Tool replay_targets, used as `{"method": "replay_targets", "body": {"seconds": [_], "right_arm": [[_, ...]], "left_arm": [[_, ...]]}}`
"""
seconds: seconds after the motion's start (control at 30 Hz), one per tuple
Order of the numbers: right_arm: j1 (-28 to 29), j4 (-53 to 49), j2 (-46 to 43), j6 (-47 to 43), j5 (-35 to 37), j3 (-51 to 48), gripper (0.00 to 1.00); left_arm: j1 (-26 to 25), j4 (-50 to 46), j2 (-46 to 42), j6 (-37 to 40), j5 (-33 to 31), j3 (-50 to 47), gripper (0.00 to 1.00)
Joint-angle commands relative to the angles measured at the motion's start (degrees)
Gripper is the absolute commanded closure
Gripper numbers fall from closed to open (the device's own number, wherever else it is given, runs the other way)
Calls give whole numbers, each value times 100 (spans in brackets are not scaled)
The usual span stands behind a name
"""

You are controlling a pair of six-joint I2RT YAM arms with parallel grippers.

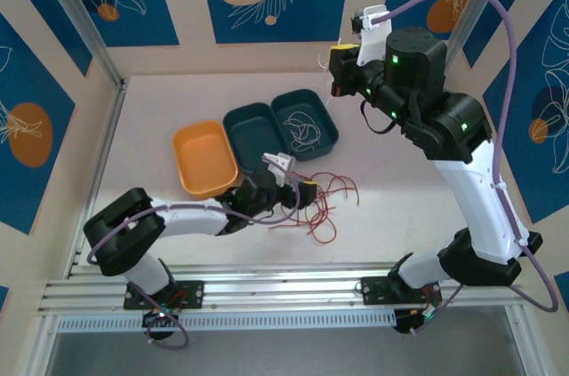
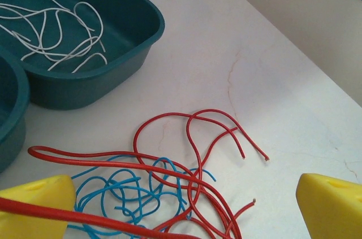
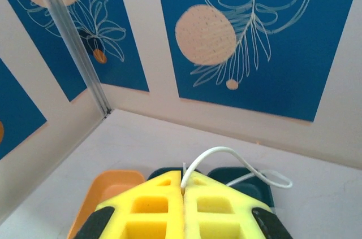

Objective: Untangle the cables

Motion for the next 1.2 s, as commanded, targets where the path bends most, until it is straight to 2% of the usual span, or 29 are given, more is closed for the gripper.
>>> {"method": "replay_targets", "body": {"seconds": [0.0,0.17,0.43,0.77,1.17], "right_arm": [[-345,146,112,414,-634,-163,100],[-877,317,225,777,-1131,-654,100],[-1663,737,517,1300,-2108,-1387,100],[-1772,785,1452,1130,-2280,-1225,100],[-1773,819,3098,919,-2793,-132,100]], "left_arm": [[-33,-221,-270,-127,2,-234,0],[-27,-360,-609,-159,-246,-496,0],[-20,-911,-1180,67,-1043,-682,0],[-14,-1450,-1932,184,-1727,-916,0],[-8,-2019,-2871,246,-2333,-1189,0]]}}
